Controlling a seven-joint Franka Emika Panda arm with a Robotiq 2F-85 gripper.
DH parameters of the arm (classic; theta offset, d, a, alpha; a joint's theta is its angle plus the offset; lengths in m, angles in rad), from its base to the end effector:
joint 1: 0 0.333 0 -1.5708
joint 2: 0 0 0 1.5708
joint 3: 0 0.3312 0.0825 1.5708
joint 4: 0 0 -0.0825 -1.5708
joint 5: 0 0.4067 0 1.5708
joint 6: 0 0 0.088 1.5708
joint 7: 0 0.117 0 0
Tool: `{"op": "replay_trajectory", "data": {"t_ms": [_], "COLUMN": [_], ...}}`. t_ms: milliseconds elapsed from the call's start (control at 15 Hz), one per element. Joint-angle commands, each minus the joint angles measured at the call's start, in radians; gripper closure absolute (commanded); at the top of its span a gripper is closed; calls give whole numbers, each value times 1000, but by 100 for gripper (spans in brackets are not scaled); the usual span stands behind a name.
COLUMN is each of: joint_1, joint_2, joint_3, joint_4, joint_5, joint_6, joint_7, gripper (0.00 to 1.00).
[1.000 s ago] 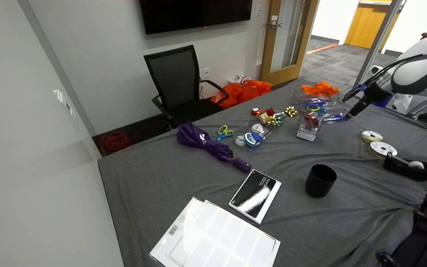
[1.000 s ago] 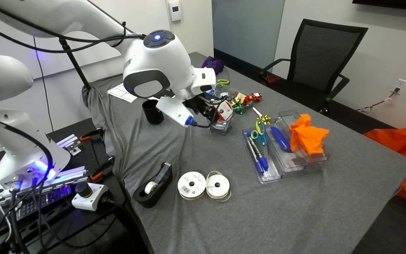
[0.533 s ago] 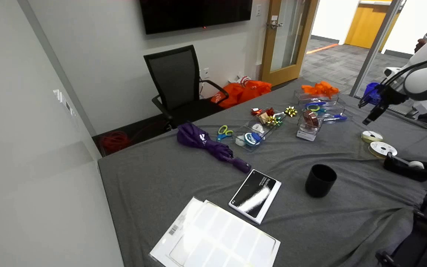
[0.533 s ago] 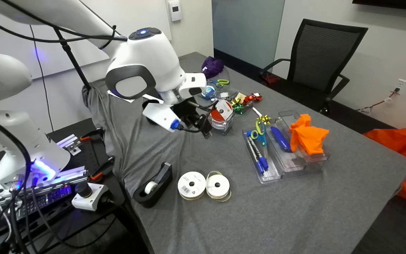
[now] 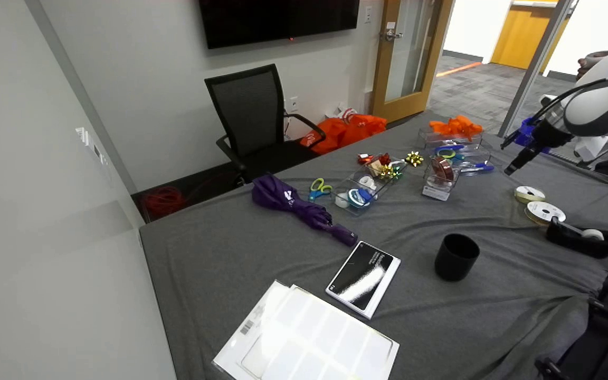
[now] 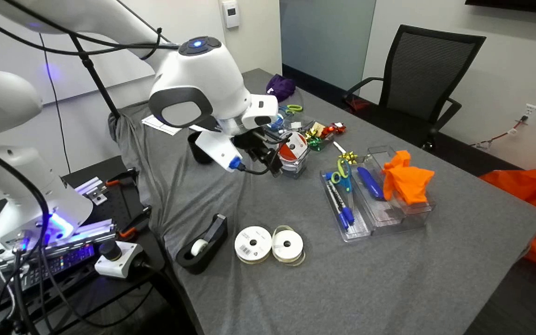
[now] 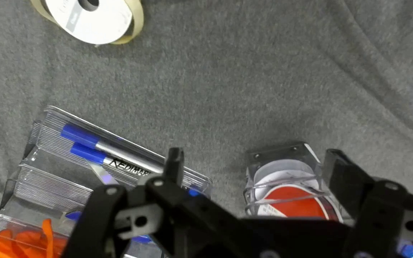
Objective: Put the circular object inside the transparent box
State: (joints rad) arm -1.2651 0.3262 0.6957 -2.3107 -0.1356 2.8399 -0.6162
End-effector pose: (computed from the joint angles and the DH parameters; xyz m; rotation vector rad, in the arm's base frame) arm 0.4853 -0.3002 0.2512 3.0555 0.1763 0.4925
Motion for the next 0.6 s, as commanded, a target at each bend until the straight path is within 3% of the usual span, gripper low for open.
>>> {"op": "replay_trajectory", "data": {"t_ms": [0, 67, 267, 533], "joint_1": [-36, 60, 191, 375], "joint_2": [77, 71, 98, 157], "joint_3": [55, -31, -174, -359], "joint_4": [121, 167, 285, 415], "joint_5": [110, 203, 261, 365], "joint_6": [-115, -169, -320, -401], "joint_7": [-10, -34, 27, 77], "gripper": [0, 0, 0, 0]}}
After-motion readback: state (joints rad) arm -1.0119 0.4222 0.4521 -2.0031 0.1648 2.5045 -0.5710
